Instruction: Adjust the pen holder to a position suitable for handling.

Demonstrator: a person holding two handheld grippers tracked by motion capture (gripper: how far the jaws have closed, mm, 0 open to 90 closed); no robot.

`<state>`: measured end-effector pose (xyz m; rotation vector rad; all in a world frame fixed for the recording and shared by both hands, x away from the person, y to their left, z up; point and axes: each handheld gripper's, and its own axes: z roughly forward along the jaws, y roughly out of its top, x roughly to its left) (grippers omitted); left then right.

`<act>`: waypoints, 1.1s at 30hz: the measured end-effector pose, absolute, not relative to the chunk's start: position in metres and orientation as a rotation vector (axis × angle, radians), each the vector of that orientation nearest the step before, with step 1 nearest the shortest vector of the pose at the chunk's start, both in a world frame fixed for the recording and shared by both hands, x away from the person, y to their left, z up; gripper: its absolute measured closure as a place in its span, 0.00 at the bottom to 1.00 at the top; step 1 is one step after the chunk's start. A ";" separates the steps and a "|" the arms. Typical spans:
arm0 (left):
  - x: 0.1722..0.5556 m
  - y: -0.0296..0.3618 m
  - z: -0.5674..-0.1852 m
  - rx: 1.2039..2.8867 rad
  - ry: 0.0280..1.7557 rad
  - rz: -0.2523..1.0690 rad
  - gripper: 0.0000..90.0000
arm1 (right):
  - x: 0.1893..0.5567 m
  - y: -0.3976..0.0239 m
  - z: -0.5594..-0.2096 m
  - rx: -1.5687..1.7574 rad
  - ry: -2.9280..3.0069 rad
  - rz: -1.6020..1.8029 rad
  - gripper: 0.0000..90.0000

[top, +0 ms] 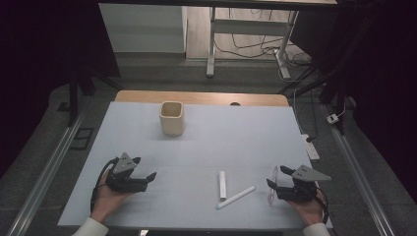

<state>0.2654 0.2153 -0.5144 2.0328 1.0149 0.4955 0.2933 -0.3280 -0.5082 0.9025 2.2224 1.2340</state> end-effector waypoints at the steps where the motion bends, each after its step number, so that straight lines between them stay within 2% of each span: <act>1: 0.266 0.215 -0.514 2.032 1.016 0.496 0.21 | 0.293 -0.328 -0.508 0.903 2.222 1.234 0.28; 21: 0.290 0.213 -0.497 2.006 1.027 0.496 0.22 | 0.293 -0.327 -0.508 0.902 2.224 1.233 0.29; 33: 0.314 0.217 -0.493 1.978 1.093 0.407 0.22 | 0.292 -0.328 -0.508 0.908 2.218 1.239 0.30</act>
